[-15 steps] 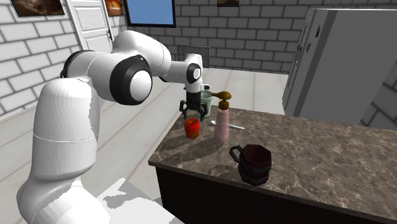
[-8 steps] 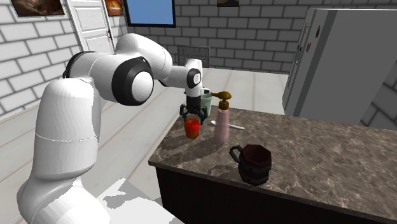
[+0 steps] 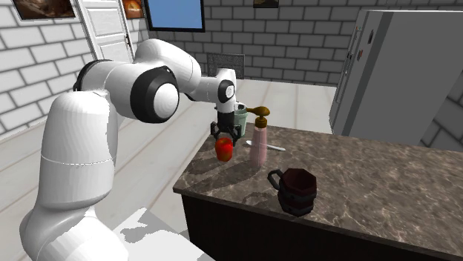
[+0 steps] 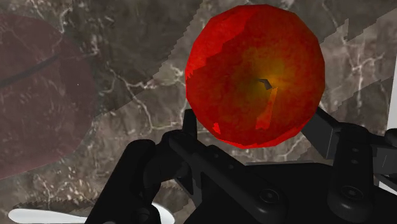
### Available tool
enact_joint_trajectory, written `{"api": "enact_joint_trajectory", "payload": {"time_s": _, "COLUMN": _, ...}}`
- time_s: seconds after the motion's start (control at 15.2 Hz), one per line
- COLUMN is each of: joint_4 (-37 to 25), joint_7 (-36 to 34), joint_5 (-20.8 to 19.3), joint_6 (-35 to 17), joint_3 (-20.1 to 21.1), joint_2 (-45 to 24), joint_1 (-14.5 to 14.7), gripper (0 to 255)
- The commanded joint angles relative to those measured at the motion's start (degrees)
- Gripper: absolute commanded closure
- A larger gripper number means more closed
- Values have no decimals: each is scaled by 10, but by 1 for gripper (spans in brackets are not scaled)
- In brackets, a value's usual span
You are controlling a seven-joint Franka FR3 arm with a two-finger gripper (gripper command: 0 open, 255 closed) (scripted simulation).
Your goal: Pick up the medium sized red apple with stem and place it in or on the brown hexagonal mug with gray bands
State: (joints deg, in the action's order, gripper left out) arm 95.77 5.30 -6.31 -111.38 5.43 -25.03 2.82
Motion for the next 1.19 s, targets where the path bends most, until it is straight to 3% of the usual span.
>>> {"api": "enact_joint_trajectory", "payload": {"time_s": 0.0, "joint_4": 1, "joint_7": 0, "joint_5": 0, "joint_6": 0, "joint_3": 0, "joint_2": 0, "joint_1": 0, "gripper": 255}}
{"api": "enact_joint_trajectory", "payload": {"time_s": 0.4, "joint_4": 1, "joint_7": 0, "joint_5": 0, "joint_6": 0, "joint_3": 0, "joint_2": 0, "joint_1": 0, "gripper": 255}}
{"api": "enact_joint_trajectory", "payload": {"time_s": 1.12, "joint_4": -43, "joint_7": 6, "joint_5": 5, "joint_6": 72, "joint_3": 2, "joint_2": 29, "joint_1": 0, "gripper": 255}}
